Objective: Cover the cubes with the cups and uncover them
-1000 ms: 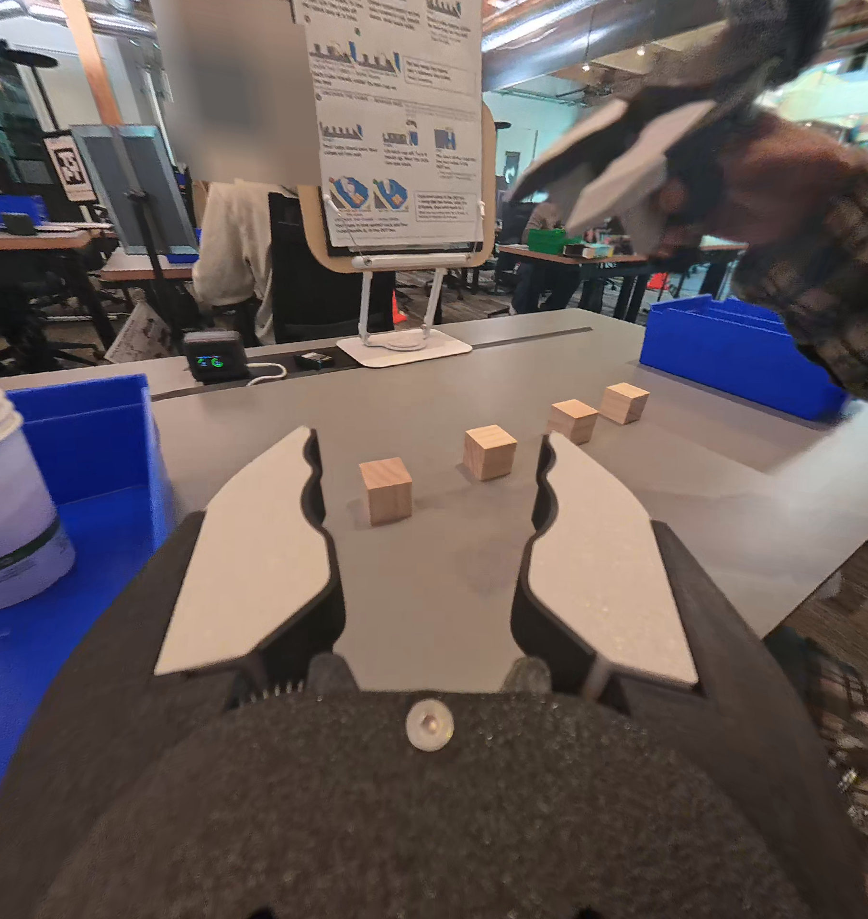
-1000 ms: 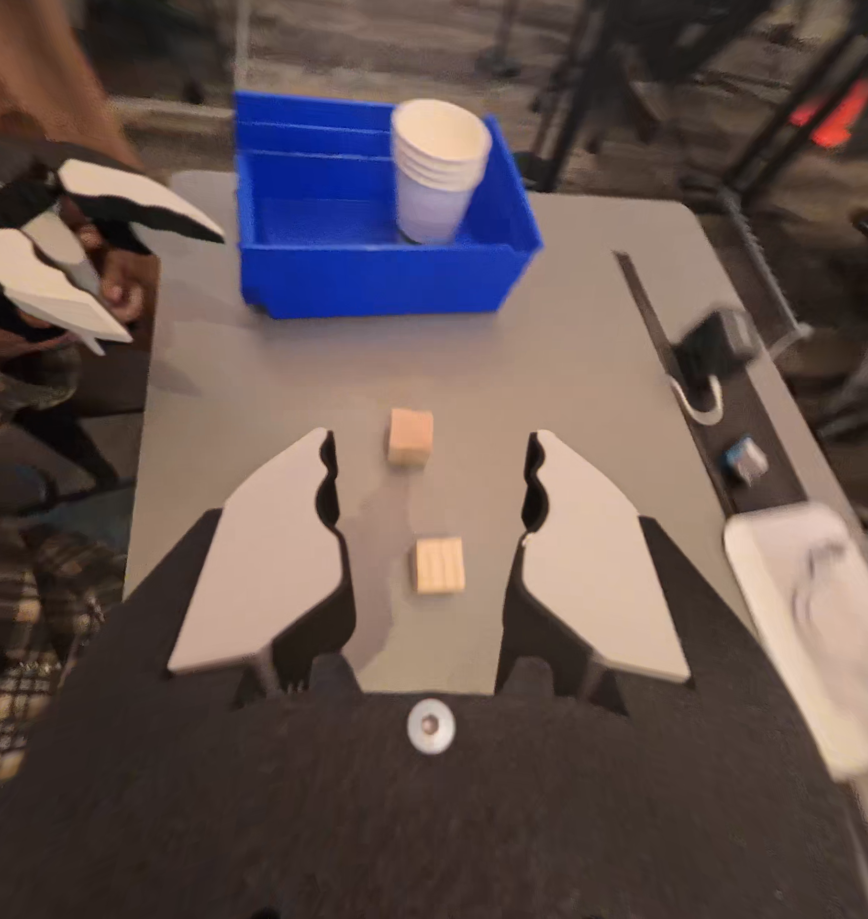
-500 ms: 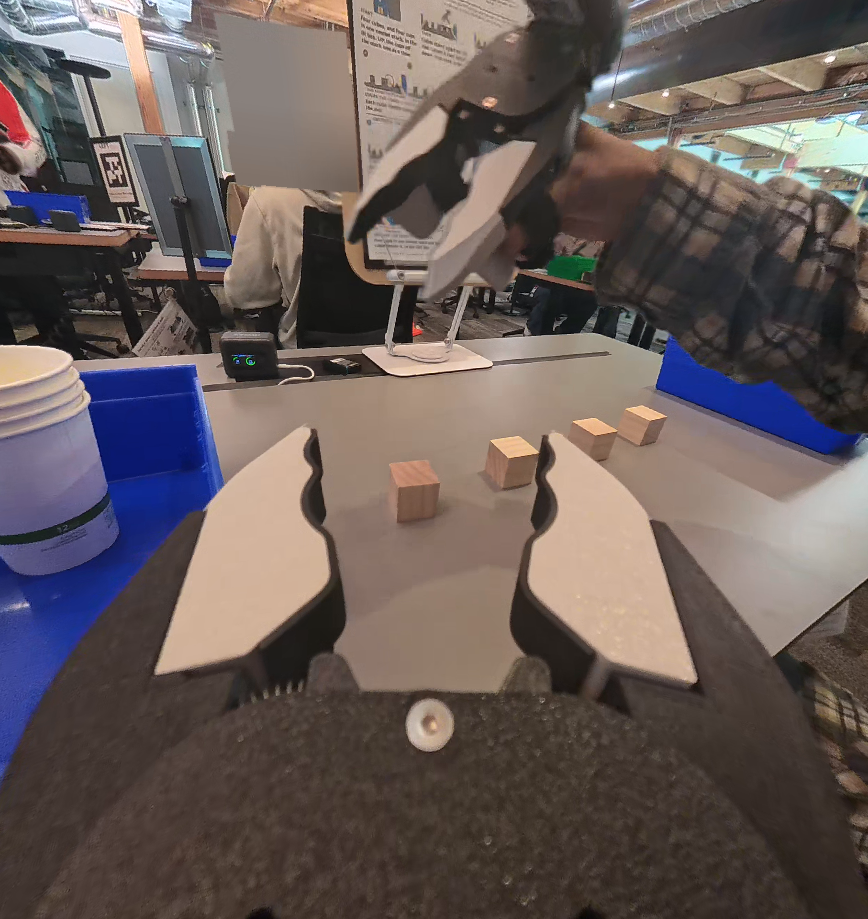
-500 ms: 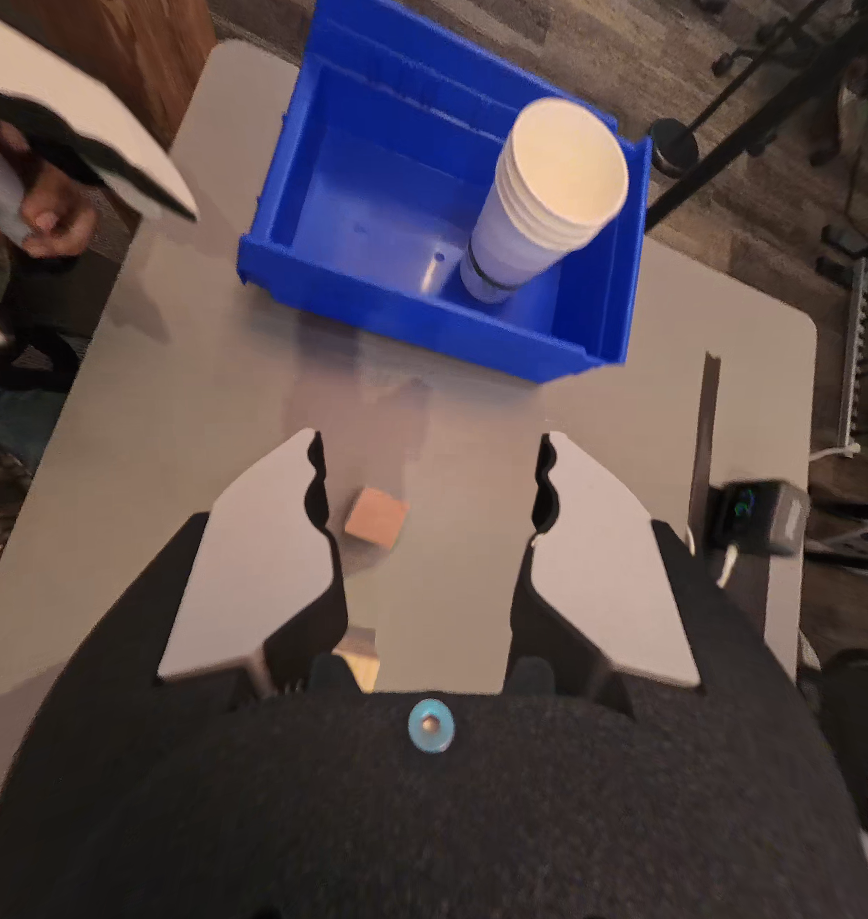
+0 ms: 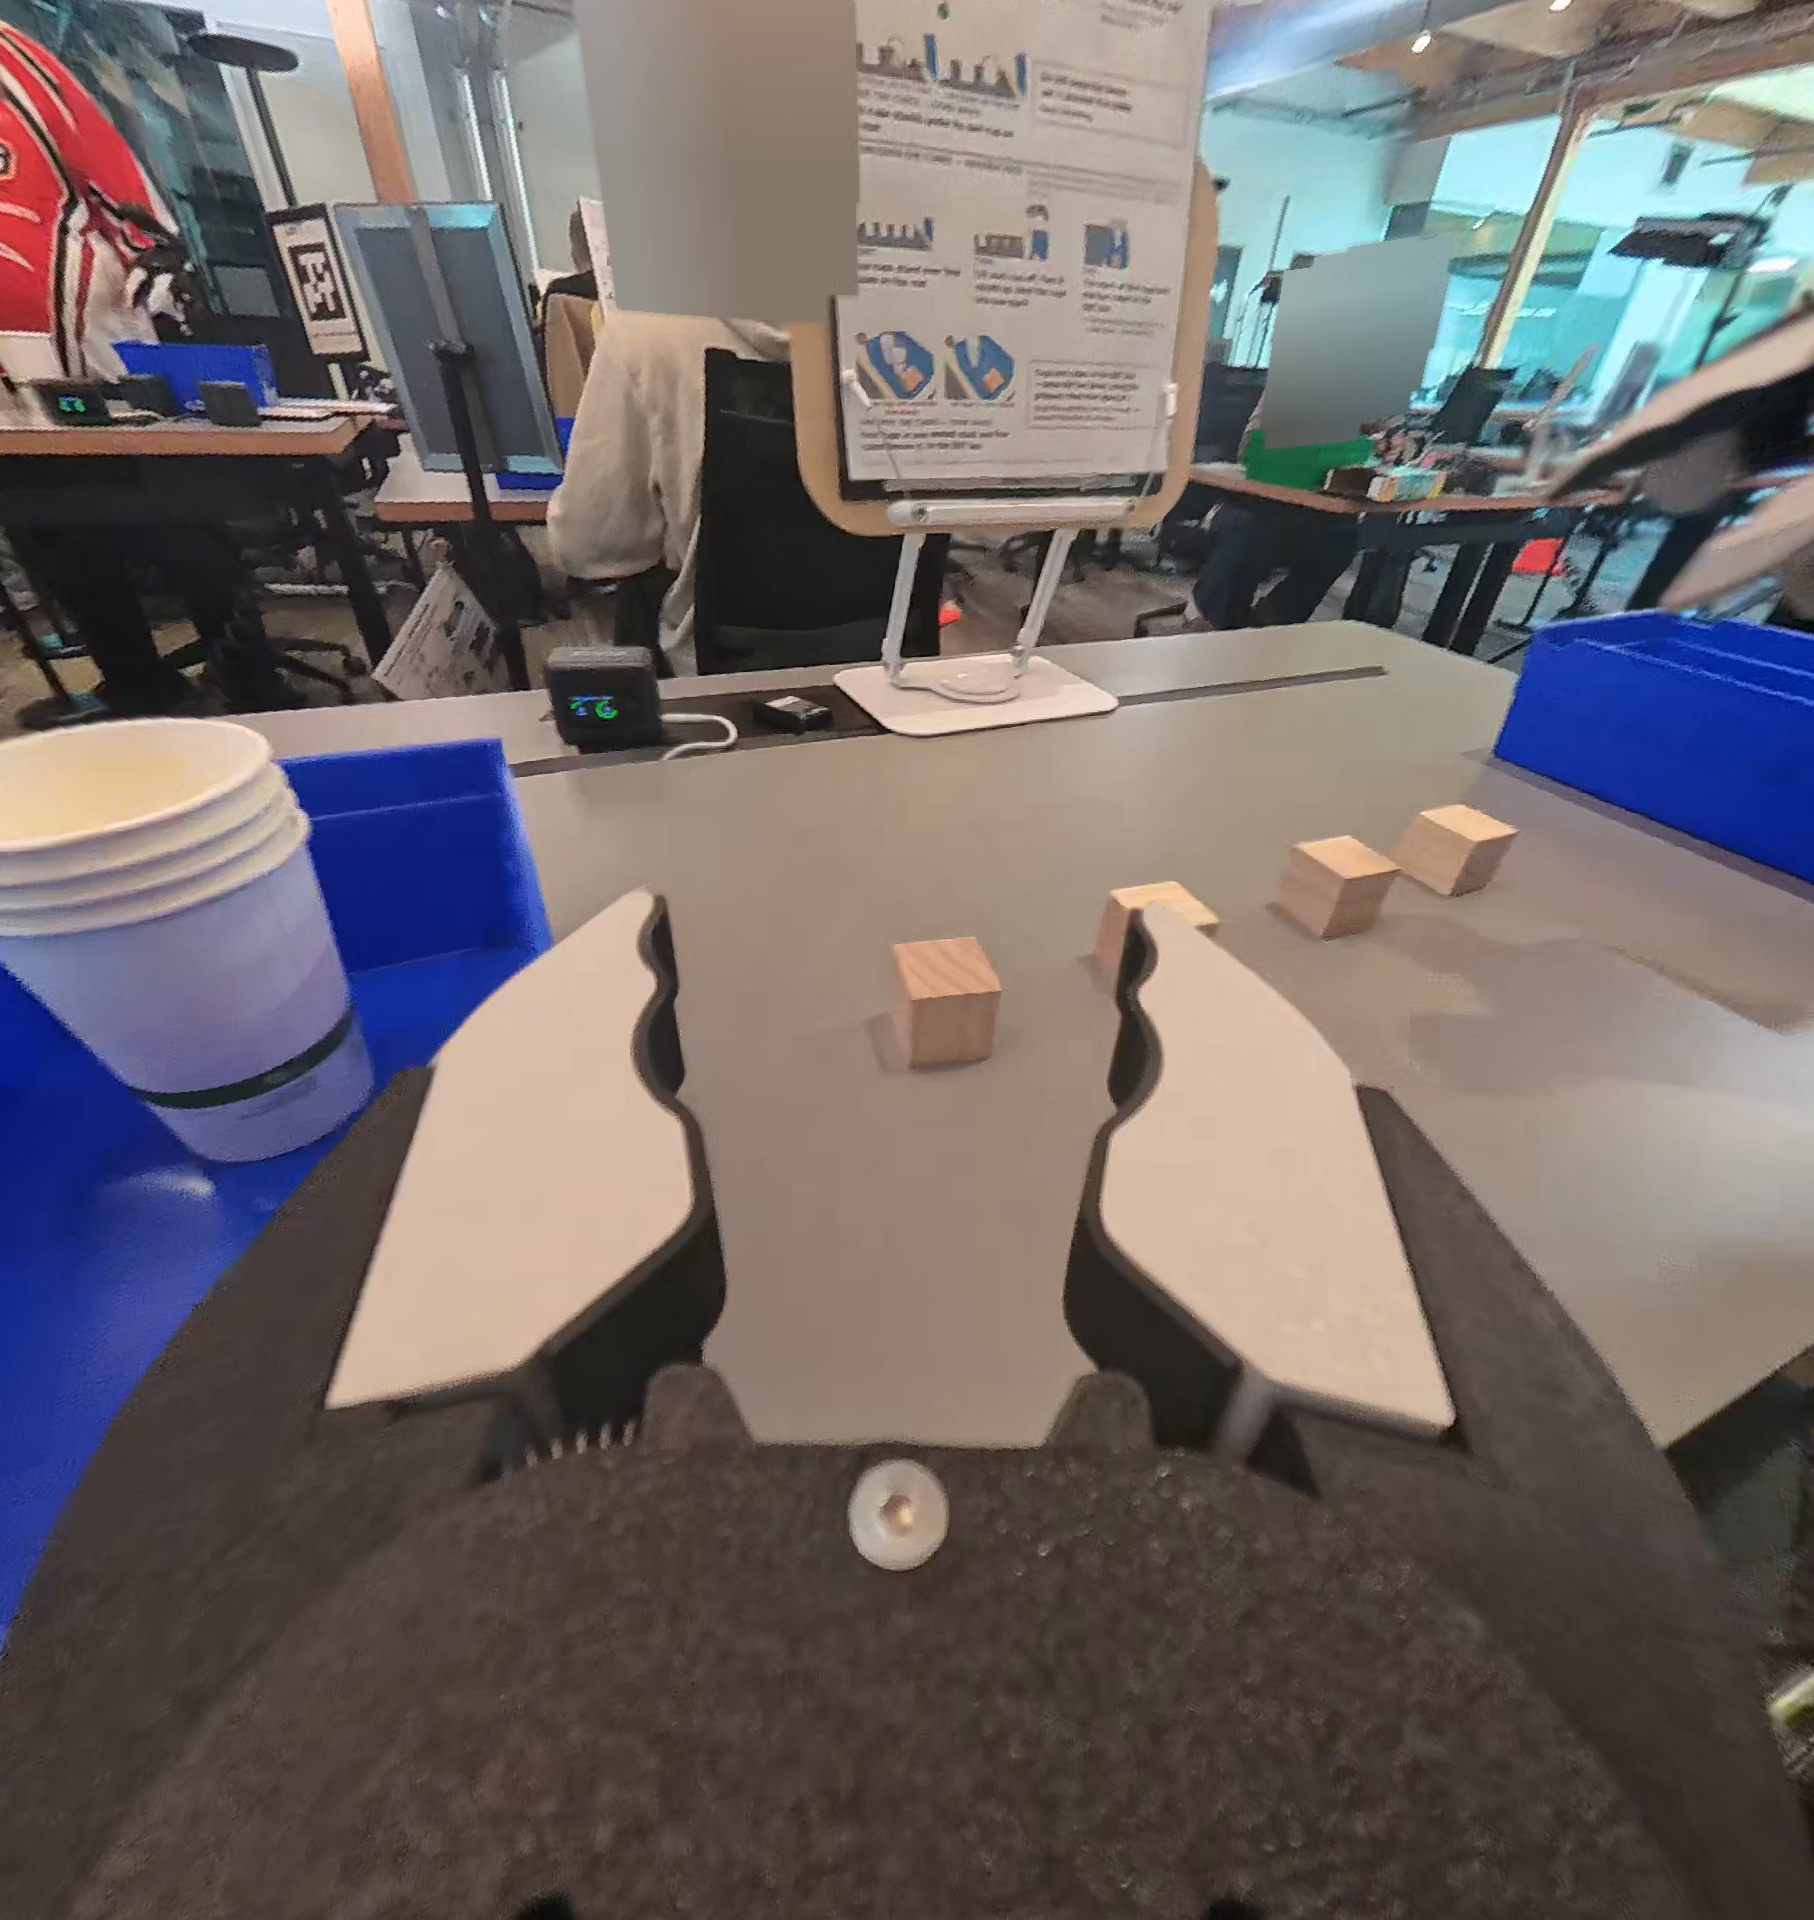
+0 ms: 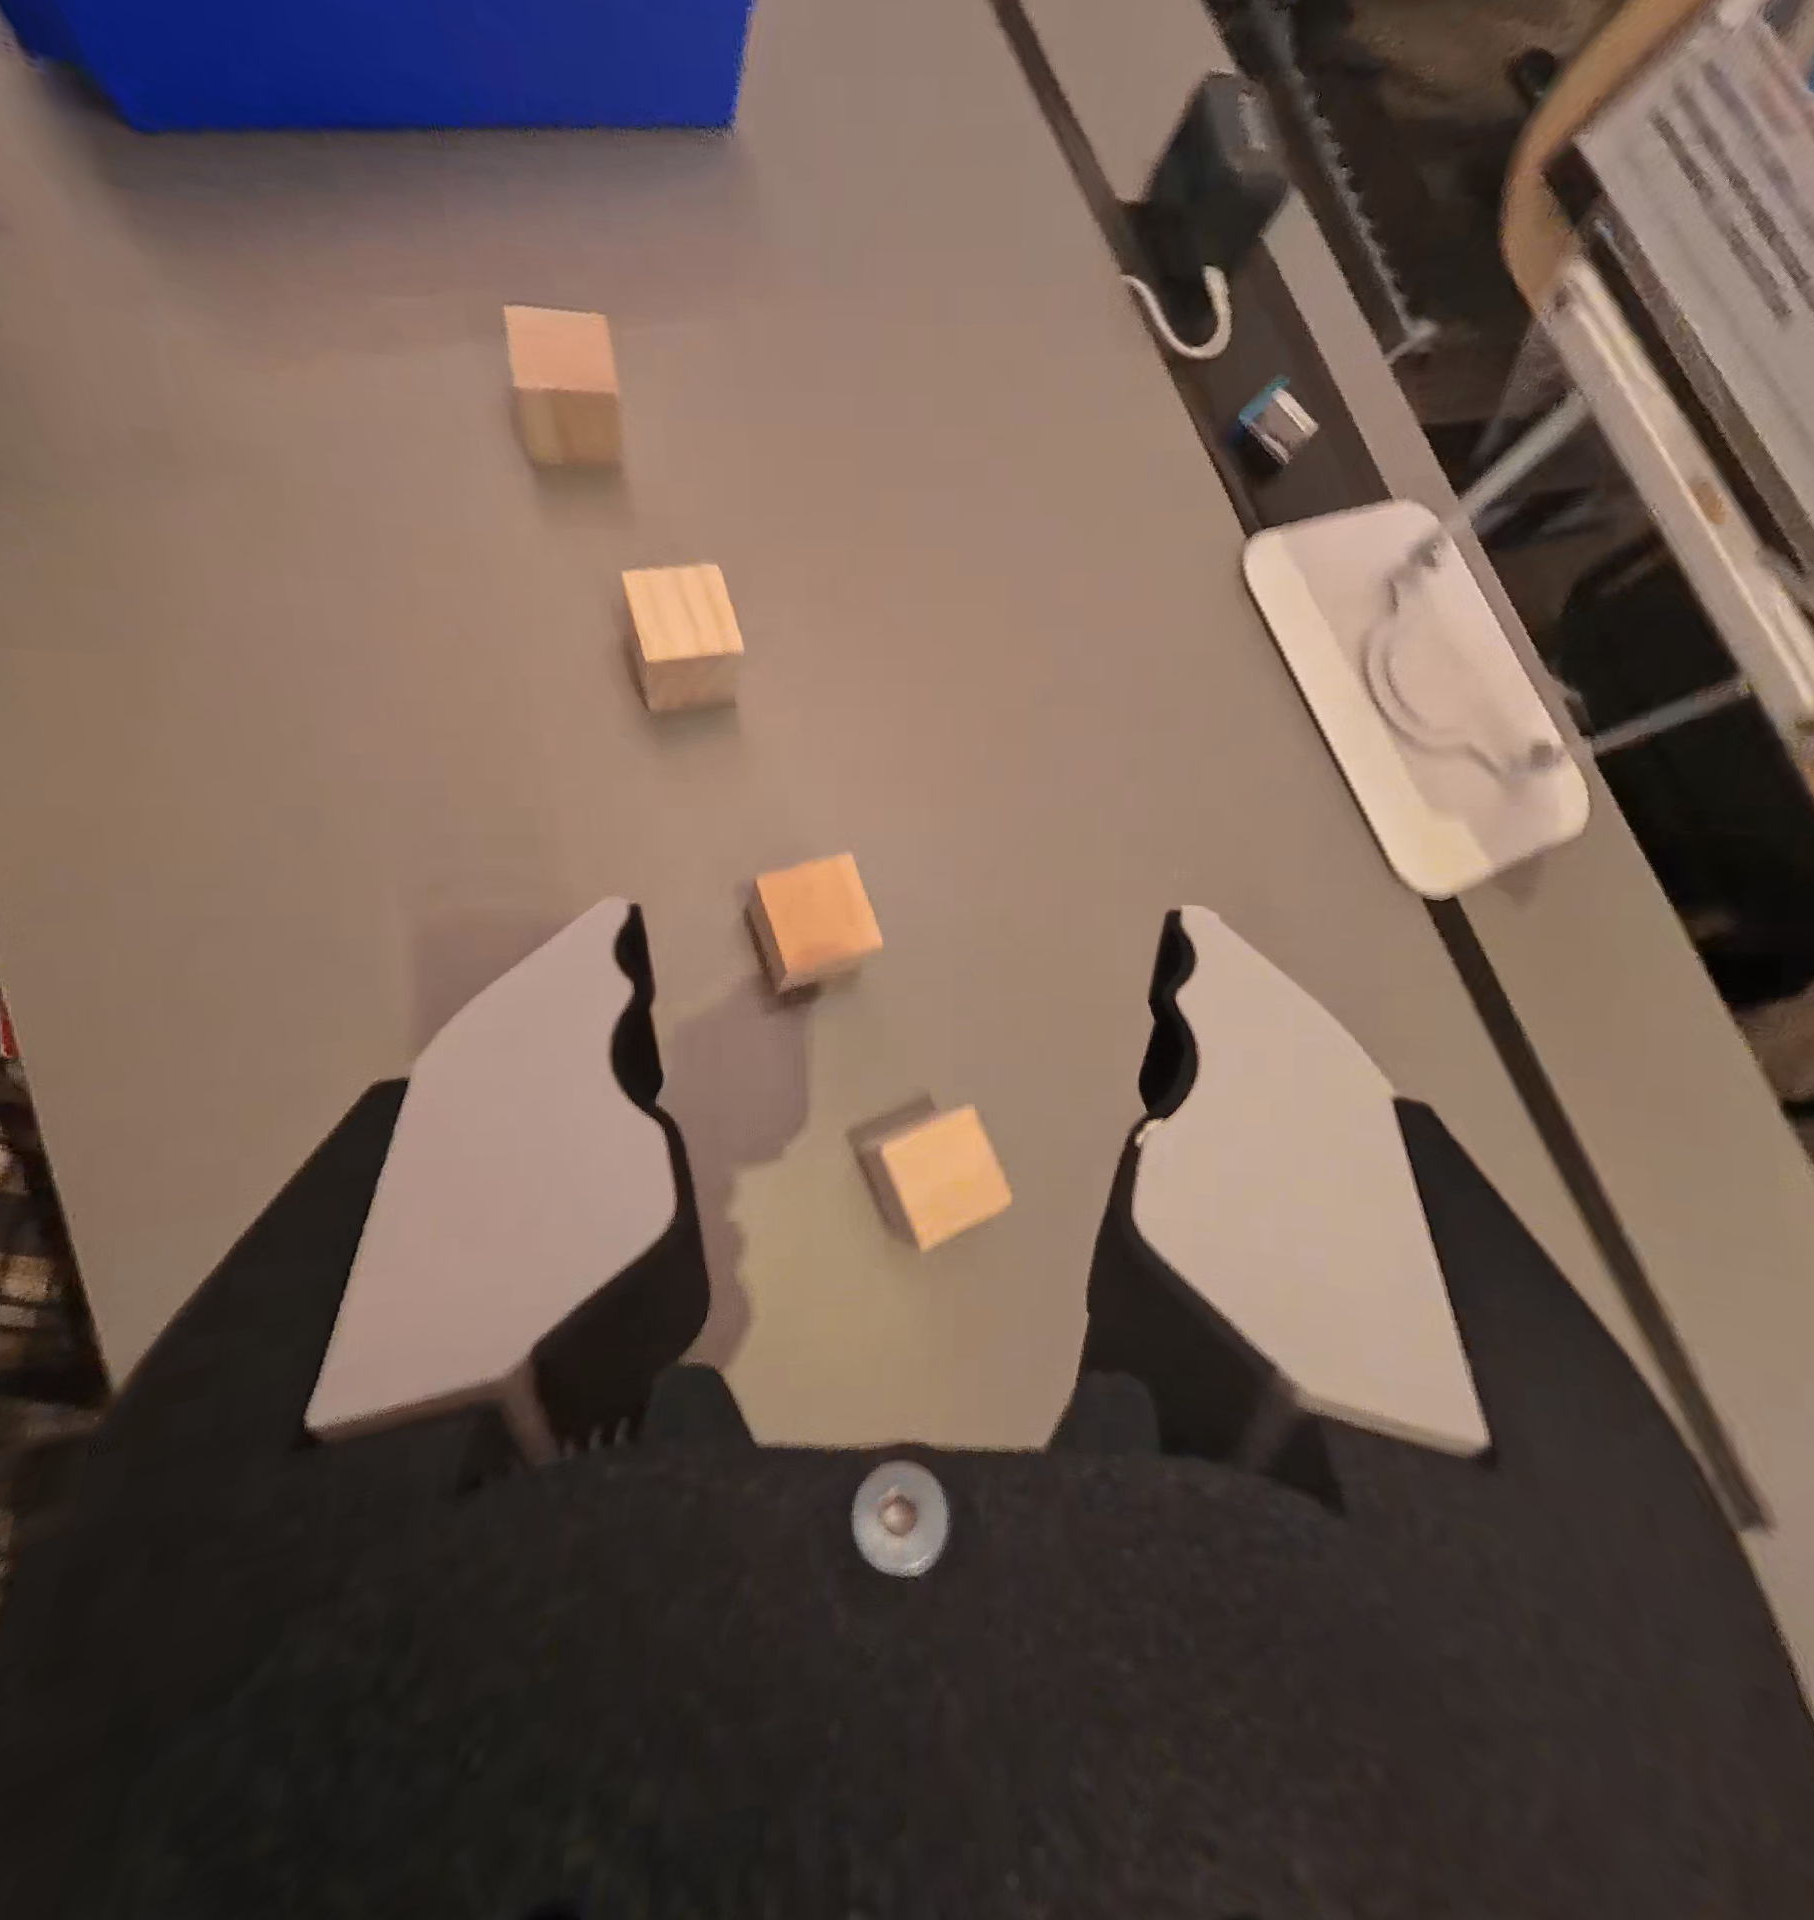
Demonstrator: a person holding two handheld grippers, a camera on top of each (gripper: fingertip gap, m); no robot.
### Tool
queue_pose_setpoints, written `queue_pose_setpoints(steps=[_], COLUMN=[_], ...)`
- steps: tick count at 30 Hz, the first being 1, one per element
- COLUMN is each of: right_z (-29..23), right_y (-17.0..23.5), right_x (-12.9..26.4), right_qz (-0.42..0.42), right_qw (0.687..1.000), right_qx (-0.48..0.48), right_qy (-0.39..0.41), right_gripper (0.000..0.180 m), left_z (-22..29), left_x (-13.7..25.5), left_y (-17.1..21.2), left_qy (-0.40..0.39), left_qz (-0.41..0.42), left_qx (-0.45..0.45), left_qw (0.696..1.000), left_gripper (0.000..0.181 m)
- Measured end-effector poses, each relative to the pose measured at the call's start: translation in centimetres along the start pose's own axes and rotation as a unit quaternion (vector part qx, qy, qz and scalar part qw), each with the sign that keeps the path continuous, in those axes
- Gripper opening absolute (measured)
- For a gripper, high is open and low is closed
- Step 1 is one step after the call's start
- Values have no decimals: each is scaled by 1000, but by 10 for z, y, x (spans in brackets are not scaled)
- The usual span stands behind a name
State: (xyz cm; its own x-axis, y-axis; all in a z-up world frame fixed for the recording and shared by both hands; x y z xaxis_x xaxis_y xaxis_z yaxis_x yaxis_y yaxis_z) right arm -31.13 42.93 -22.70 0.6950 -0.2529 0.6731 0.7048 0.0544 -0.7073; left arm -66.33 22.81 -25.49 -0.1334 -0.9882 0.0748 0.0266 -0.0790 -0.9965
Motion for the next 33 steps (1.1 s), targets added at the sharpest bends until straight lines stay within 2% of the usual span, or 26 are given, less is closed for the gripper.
queue_pose_setpoints(steps=[4, 7, 12, 17, 23, 26, 33], right_z=[-17, -38, -76, -99, -109, -110, -109], right_y=[47, 74, 105, 118, 124, 126, 124], right_x=[31, 37, 34, 35, 35, 32, 29], right_qz=[53, 82, 108, 131, 131, 129, 129], right_qw=[994, 988, 980, 973, 972, 972, 972], right_qx=[-81, -122, -153, -180, -192, -195, -192], right_qy=[41, 56, 60, 55, 48, 41, 37], right_gripper=[91, 91, 92, 92, 91, 92, 92], left_z=[-34, -67, -126, -163, -180, -186, -191], left_x=[-7, -22, -51, -72, -90, -97, -102], left_y=[-21, -41, -49, -35, -9, -4, 0], left_qy=[-12, 5, 64, 108, 127, 125, 119], left_qz=[-74, -142, -284, -384, -439, -447, -455], left_qx=[-23, -66, -147, -174, -205, -198, -183], left_qw=[997, 988, 945, 900, 866, 863, 864], left_gripper=[80, 79, 71, 61, 40, 30, 18])
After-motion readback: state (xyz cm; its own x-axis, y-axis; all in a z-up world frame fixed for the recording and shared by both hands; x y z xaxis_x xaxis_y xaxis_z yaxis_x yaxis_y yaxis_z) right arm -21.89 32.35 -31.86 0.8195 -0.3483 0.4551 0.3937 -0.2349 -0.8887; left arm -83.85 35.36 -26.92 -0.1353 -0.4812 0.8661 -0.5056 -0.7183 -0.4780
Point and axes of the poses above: each gripper's, where its closed fingertips meet, x back along the fingers, y out of its underside, z = x × y across the jaws, the point moved 2 cm from there along x, back along the fingers, and after that the axes turned 4 degrees about -y, right-handed, at the moved point
